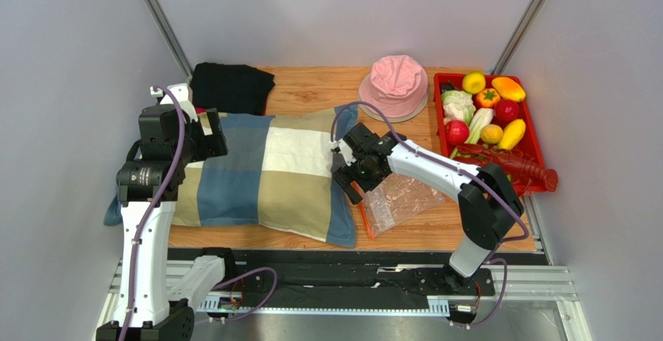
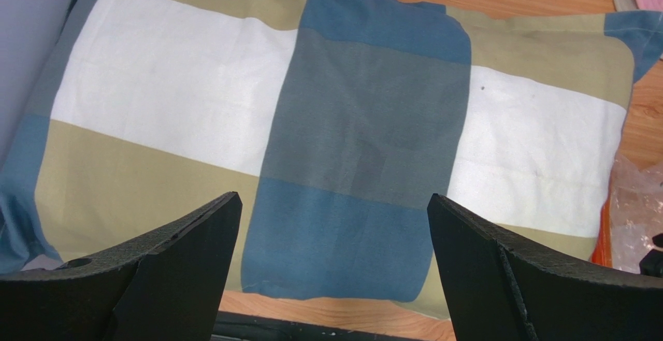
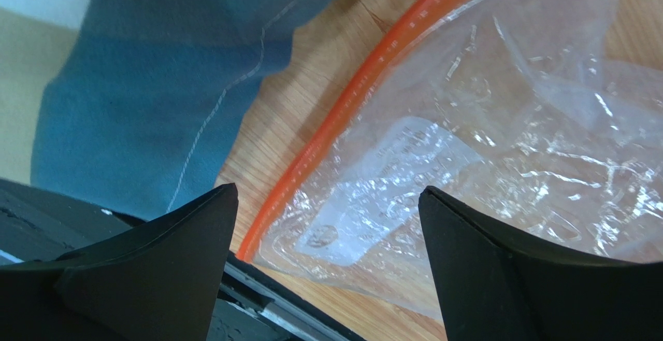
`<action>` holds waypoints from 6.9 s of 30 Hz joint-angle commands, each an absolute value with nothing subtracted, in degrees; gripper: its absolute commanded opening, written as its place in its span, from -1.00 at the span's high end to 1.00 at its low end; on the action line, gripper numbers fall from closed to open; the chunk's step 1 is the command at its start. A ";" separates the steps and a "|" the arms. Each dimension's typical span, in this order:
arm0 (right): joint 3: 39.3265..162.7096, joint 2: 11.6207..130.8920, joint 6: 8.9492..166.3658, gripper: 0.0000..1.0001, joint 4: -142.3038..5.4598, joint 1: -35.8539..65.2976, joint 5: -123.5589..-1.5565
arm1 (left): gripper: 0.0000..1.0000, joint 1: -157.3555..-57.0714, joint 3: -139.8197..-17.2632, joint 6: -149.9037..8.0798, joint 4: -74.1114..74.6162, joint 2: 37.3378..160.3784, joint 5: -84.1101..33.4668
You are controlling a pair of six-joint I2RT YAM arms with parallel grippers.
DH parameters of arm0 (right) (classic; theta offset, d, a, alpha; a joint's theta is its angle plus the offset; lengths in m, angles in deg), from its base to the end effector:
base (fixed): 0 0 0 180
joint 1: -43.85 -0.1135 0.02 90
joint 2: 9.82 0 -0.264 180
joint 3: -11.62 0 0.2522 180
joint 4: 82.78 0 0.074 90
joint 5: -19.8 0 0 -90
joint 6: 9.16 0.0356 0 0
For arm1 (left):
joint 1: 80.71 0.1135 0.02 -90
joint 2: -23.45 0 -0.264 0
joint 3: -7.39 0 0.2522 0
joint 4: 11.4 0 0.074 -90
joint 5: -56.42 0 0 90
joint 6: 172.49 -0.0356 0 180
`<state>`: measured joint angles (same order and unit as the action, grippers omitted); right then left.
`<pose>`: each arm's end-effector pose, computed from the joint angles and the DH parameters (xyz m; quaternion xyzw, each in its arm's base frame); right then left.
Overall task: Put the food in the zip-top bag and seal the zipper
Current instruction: Pick up the zipper food storage bag at the center of the board, then pick up the fake fruit from the bin.
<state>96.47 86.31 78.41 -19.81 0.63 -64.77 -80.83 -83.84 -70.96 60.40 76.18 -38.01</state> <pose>0.2347 0.2252 0.2213 -0.3898 0.9095 0.0917 0.1119 0.1490 0.0024 0.4205 -0.1057 0.8732 -0.0143 0.4755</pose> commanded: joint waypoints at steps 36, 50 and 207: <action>104.68 64.72 92.79 1.00 -25.85 22.23 -36.03 | -0.83 -97.12 -83.35 -70.89 40.06 88.13 -3.52; 90.16 58.38 105.54 1.00 -50.91 22.32 -27.13 | -0.37 -113.58 -84.86 -64.74 33.30 100.62 -0.71; 87.26 64.62 100.53 1.00 -35.44 39.98 -21.59 | -0.02 -120.18 -117.29 -68.87 59.66 131.30 -17.68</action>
<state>87.25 66.95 96.72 -31.87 40.17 -22.06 -119.78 -117.59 -70.85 61.66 132.79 -18.82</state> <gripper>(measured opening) 0.010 0.479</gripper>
